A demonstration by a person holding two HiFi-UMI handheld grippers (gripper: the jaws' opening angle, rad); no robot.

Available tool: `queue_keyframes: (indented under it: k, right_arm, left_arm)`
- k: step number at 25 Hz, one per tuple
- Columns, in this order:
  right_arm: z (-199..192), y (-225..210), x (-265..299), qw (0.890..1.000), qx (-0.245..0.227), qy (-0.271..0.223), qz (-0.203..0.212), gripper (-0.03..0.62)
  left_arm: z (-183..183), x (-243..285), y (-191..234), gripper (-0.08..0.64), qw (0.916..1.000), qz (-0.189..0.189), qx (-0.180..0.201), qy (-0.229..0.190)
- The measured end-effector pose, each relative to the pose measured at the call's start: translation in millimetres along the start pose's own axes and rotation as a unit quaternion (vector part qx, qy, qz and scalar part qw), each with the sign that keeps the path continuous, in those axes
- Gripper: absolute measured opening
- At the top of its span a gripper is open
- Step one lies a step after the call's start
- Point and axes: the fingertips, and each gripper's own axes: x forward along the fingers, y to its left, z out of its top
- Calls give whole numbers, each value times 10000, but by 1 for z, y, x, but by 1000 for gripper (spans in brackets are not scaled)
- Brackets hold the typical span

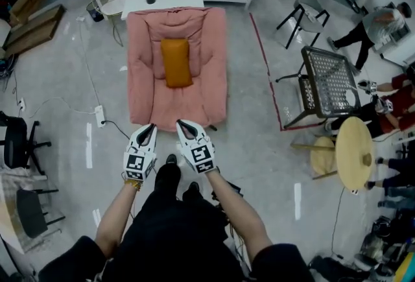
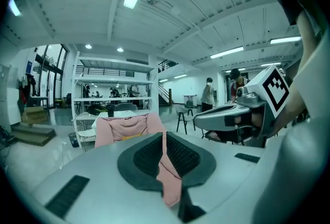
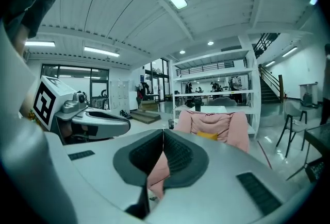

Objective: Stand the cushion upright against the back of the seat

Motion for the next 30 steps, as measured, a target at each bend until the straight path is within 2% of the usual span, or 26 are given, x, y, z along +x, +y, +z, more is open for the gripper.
queue_keyframes:
  k: [4, 10, 16, 20, 30]
  right_arm:
    - [-12, 16, -34, 9999, 33, -43, 149, 17]
    - [-21, 41, -71, 9997, 134, -44, 195, 15]
    - [-19, 58, -77, 10000, -5, -50, 11, 15]
    - [-24, 69, -76, 9999, 14, 116, 67, 15]
    - [-22, 76, -78, 9998, 0, 163, -126, 15]
  left_arm:
    - [-1, -18, -35, 32, 9999, 143, -21, -57]
    - [5, -47, -72, 32, 9997, 95, 175, -135]
    - [-3, -67, -71, 32, 9998, 114, 64, -168]
    - [-7, -73, -71, 32, 9998, 8, -16, -183]
    - [-7, -86, -64, 32, 9997, -56, -69, -233]
